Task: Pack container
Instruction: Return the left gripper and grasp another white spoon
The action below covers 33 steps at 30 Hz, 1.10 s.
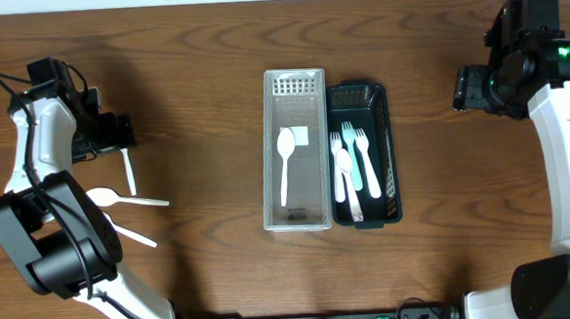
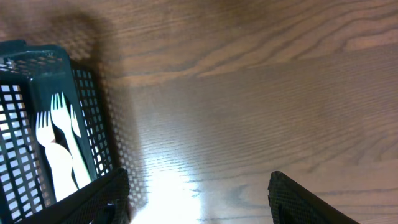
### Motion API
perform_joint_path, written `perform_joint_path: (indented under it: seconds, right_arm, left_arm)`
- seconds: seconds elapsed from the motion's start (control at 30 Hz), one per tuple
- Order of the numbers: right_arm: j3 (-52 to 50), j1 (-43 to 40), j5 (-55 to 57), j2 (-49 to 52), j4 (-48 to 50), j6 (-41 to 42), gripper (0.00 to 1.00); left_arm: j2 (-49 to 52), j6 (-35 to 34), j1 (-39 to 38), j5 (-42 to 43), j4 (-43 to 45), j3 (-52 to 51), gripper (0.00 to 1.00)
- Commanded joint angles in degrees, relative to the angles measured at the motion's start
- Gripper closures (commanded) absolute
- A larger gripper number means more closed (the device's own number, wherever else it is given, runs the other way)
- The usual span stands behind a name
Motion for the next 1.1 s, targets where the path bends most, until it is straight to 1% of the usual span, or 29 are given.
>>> perform_joint_path:
  seconds: [0.0, 0.47, 0.8, 1.07]
  right_arm:
    - [-0.13, -1.33, 0.55, -0.04, -0.2, -0.59, 0.25]
    - [-0.13, -1.33, 0.55, -0.04, -0.96, -0.57, 0.25]
    - [-0.13, -1.33, 0.57, -0.04, -0.94, -0.57, 0.26]
    - [-0.11, -1.33, 0.57, -0.04, -0.94, -0.59, 0.26]
  left_arm:
    - [2.86, -1.4, -0.09, 0.57, 1.03, -0.33, 0.02]
    - [5.57, -0.26, -1.53, 0.52, 5.6, -0.33, 0.02]
    - [9.01, -0.76, -1.53, 0.46, 3.74, -0.33, 0.02]
    - [9.84, -0.94, -1.53, 0.26, 2.8, -0.33, 0.02]
